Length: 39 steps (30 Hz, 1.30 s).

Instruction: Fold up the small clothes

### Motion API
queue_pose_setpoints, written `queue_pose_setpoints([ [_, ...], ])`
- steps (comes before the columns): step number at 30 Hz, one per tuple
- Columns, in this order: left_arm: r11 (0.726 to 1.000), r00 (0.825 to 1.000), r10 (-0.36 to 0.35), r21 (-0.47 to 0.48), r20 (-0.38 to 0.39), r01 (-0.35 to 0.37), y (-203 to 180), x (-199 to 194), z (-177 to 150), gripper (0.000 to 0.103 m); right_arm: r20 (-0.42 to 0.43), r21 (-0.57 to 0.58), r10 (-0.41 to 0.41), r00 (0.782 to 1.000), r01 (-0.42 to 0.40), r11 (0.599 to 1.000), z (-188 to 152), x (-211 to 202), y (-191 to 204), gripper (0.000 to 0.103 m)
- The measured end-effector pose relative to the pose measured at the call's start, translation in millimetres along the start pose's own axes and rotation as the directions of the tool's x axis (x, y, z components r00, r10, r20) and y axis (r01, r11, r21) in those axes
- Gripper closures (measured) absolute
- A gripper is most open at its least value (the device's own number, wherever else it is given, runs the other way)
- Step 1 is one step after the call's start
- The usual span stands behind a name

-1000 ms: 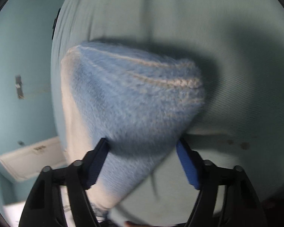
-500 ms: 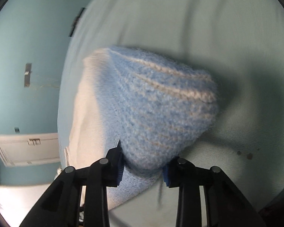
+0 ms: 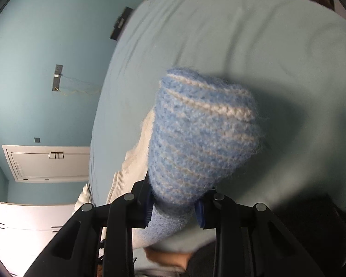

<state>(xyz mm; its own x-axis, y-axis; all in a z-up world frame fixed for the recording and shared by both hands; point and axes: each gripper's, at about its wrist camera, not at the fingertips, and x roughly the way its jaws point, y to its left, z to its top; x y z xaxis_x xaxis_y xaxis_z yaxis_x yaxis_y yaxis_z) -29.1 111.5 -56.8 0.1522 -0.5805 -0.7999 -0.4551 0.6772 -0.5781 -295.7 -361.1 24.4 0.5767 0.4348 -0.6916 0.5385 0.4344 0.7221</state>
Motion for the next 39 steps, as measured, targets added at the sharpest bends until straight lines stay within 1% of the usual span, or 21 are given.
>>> queue_pose_setpoints([
  [3, 0.999, 0.999, 0.013, -0.046, -0.047, -0.015, 23, -4, -26, 0.075, -0.019, 0.006, -0.018, 1.000, 0.018, 1.000, -8, -9, -10, 0.079],
  [5, 0.999, 0.998, 0.030, -0.028, -0.060, -0.032, 19, 0, -26, 0.075, -0.024, 0.004, -0.056, 0.998, 0.056, 0.998, -8, 0, -6, 0.079],
  [9, 0.994, 0.993, 0.084, -0.062, -0.088, -0.090, 11, 3, -21, 0.076, -0.118, 0.027, -0.167, 0.979, 0.171, 0.985, 17, 38, 10, 0.079],
  [11, 0.991, 0.989, 0.123, -0.048, -0.088, -0.128, -2, 2, -13, 0.075, -0.147, 0.047, -0.170, 0.975, 0.178, 0.983, 30, 45, 19, 0.079],
  [14, 0.991, 0.990, 0.121, -0.054, -0.069, -0.125, -28, -6, 9, 0.075, -0.161, 0.078, -0.119, 0.980, 0.133, 0.988, 53, 50, 44, 0.079],
  [16, 0.993, 0.995, 0.096, -0.069, -0.032, -0.098, -49, -9, 33, 0.075, -0.157, 0.110, -0.084, 0.984, 0.102, 0.989, 73, 57, 61, 0.078],
  [18, 0.993, 0.997, 0.081, -0.086, -0.009, -0.081, -61, -4, 60, 0.075, -0.130, 0.141, -0.064, 0.989, 0.083, 0.987, 98, 73, 76, 0.076],
  [21, 0.988, 0.999, 0.037, -0.153, -0.005, -0.037, -74, 26, 113, 0.071, -0.083, 0.171, -0.044, 0.996, 0.057, 0.984, 135, 107, 88, 0.068],
  [23, 0.988, 0.998, -0.014, -0.155, 0.063, 0.024, -77, 45, 143, 0.067, -0.031, 0.177, -0.013, 0.999, 0.019, 0.984, 161, 139, 90, 0.062],
  [24, 0.991, 0.989, -0.022, -0.125, 0.146, 0.040, -78, 47, 154, 0.065, -0.004, 0.137, -0.017, 1.000, 0.018, 0.990, 177, 157, 91, 0.062],
  [25, 0.995, 0.973, 0.011, -0.104, 0.230, 0.014, -77, 47, 159, 0.059, 0.035, 0.103, -0.044, 0.998, 0.040, 0.994, 187, 170, 91, 0.062],
  [26, 0.996, 0.959, 0.056, -0.086, 0.278, -0.033, -76, 45, 162, 0.045, 0.075, 0.069, -0.092, 0.993, 0.087, 0.994, 196, 182, 89, 0.062],
  [27, 0.993, 0.951, 0.107, -0.085, 0.290, -0.086, -74, 44, 162, 0.036, 0.065, 0.043, -0.157, 0.985, 0.155, 0.987, 202, 192, 82, 0.062],
  [28, 0.990, 0.948, 0.131, -0.086, 0.290, -0.110, -72, 42, 159, 0.023, 0.038, 0.037, -0.177, 0.984, 0.175, 0.984, 209, 199, 84, 0.062],
  [30, 0.990, 0.945, 0.139, -0.032, 0.296, -0.136, -70, 34, 147, 0.022, 0.055, 0.002, -0.100, 0.993, 0.100, 0.995, 209, 197, 77, 0.061],
  [31, 0.982, 0.937, 0.176, 0.010, 0.300, -0.188, -70, 31, 138, 0.020, 0.063, -0.027, -0.091, 0.994, 0.093, 0.995, 208, 194, 75, 0.061],
  [33, 0.953, 0.904, 0.253, 0.074, 0.344, -0.295, -74, 26, 127, 0.017, 0.074, -0.090, -0.081, 0.994, 0.088, 0.992, 207, 187, 66, 0.061],
  [35, 0.914, 0.851, 0.304, 0.120, 0.429, -0.387, -66, 23, 112, 0.015, 0.094, -0.106, -0.068, 0.993, 0.078, 0.991, 203, 180, 51, 0.061],
  [36, 0.896, 0.839, 0.321, 0.145, 0.439, -0.419, -65, 28, 106, 0.015, 0.096, -0.099, -0.071, 0.993, 0.080, 0.992, 199, 179, 38, 0.061],
  [37, 0.883, 0.849, 0.322, 0.191, 0.420, -0.429, -66, 35, 104, 0.015, 0.082, -0.093, -0.080, 0.993, 0.088, 0.992, 197, 182, 31, 0.061],
  [39, 0.866, 0.882, 0.307, 0.280, 0.357, -0.415, -75, 51, 104, 0.015, 0.003, -0.093, -0.089, 0.996, 0.089, 0.992, 194, 202, 30, 0.061],
])
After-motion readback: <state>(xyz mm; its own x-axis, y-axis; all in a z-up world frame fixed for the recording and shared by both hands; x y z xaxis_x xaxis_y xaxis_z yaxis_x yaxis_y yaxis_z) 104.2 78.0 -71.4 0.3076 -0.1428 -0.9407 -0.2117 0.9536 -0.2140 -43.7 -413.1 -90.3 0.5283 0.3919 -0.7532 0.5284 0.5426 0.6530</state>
